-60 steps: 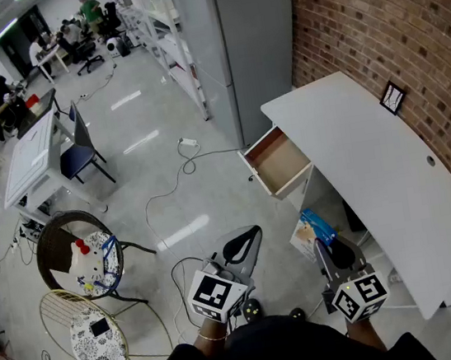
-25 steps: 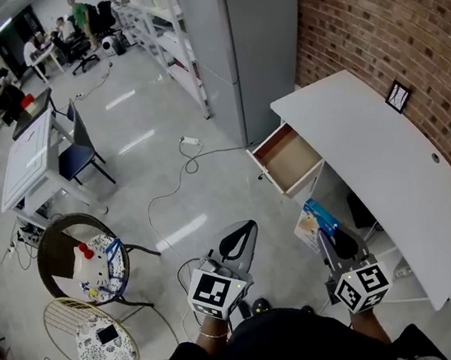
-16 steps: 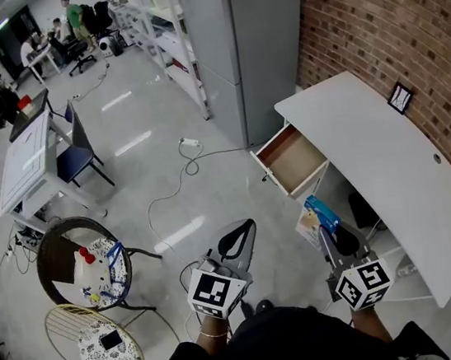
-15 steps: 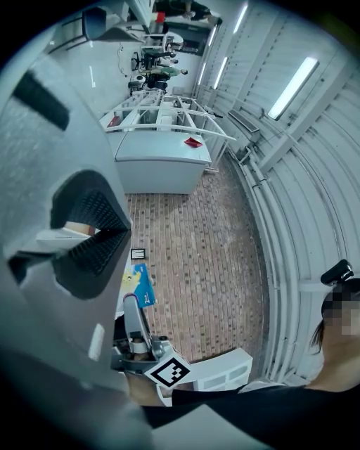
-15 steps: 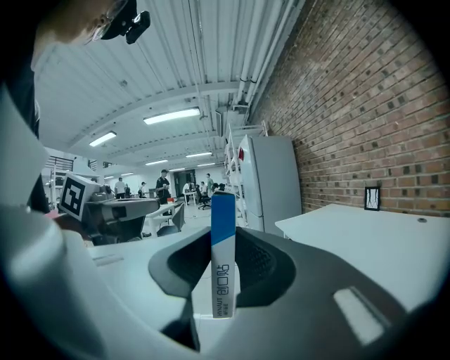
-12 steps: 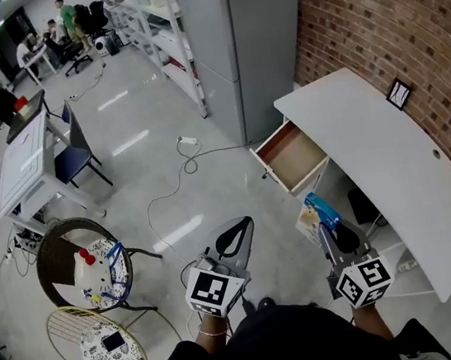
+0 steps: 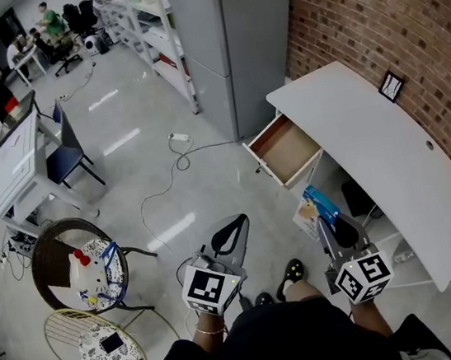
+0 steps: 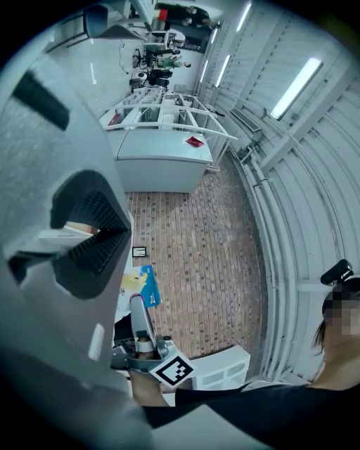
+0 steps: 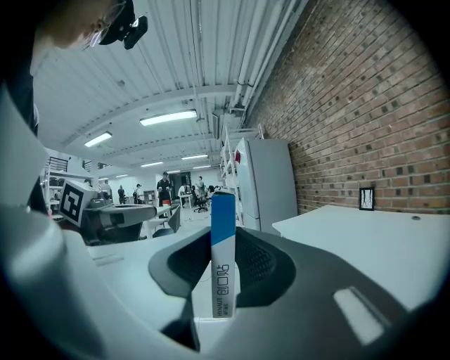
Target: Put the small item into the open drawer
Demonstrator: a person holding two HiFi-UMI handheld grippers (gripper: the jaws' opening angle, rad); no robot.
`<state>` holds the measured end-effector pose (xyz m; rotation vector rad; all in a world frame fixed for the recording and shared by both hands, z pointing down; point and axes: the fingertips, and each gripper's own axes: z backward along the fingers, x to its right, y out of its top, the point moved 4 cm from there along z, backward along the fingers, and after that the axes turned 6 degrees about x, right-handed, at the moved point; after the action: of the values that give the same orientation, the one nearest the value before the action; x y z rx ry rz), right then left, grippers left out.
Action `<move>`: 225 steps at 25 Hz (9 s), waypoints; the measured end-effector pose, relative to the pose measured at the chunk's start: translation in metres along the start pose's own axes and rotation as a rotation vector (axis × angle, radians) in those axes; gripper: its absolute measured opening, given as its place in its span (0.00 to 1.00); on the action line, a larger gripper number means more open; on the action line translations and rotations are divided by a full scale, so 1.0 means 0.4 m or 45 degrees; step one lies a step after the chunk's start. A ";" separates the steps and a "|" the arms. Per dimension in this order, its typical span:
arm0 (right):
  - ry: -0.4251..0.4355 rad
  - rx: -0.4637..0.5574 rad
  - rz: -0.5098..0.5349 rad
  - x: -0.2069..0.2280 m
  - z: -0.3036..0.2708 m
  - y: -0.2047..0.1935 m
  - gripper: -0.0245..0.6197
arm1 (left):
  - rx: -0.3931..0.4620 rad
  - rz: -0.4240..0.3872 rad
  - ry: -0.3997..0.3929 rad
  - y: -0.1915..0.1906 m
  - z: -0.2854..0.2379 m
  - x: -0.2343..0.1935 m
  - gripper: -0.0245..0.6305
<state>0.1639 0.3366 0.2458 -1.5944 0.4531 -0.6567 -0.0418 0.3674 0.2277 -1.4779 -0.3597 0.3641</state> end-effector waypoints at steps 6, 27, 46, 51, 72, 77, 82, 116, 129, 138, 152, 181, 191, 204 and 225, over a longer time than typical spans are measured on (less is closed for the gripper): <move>-0.008 0.011 -0.023 0.033 -0.015 0.002 0.20 | -0.002 -0.016 -0.028 0.005 -0.042 0.004 0.02; 0.093 0.009 -0.049 0.154 -0.303 0.024 0.20 | -0.022 -0.076 0.073 0.006 -0.225 -0.187 0.02; 0.106 -0.008 -0.141 0.328 -0.466 0.024 0.20 | -0.100 -0.109 0.053 -0.006 -0.462 -0.261 0.02; 0.107 0.000 -0.130 0.371 -0.504 0.032 0.20 | -0.105 -0.111 0.048 -0.017 -0.519 -0.282 0.02; 0.020 -0.107 -0.067 0.537 -0.637 -0.025 0.20 | -0.160 -0.035 0.049 -0.106 -0.695 -0.386 0.02; -0.048 -0.167 -0.058 0.565 -0.669 -0.040 0.20 | -0.189 -0.062 -0.026 -0.124 -0.773 -0.432 0.02; -0.128 -0.211 -0.059 0.576 -0.719 -0.059 0.20 | -0.216 -0.057 -0.110 -0.146 -0.836 -0.486 0.02; -0.391 -0.606 0.075 0.568 -1.009 -0.325 0.20 | -0.275 0.024 -0.392 -0.367 -1.014 -0.826 0.02; -0.418 -0.708 0.090 0.593 -1.051 -0.451 0.20 | -0.311 0.066 -0.427 -0.475 -1.031 -0.863 0.02; -0.377 -0.775 0.084 0.628 -1.079 -0.535 0.20 | -0.333 0.095 -0.321 -0.544 -1.038 -0.886 0.02; -0.326 -0.849 0.105 0.670 -1.101 -0.644 0.20 | -0.353 0.114 -0.269 -0.644 -1.043 -0.880 0.02; -0.257 -1.020 0.053 0.740 -1.147 -0.852 0.20 | -0.402 0.171 -0.192 -0.750 -1.076 -0.868 0.02; -0.199 -1.098 0.070 0.748 -1.159 -0.907 0.20 | -0.404 0.175 -0.143 -0.762 -1.066 -0.873 0.02; -0.162 -1.182 0.116 0.759 -1.190 -0.970 0.20 | -0.401 0.210 -0.103 -0.788 -1.042 -0.877 0.02; -0.126 -1.305 0.101 0.769 -1.233 -1.054 0.20 | -0.426 0.232 -0.143 -0.832 -1.063 -0.863 0.02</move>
<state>0.0417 -0.1784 0.7313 -2.5340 0.8521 -0.2629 -0.1538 -0.1862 0.5301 -1.8287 -0.3899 0.5547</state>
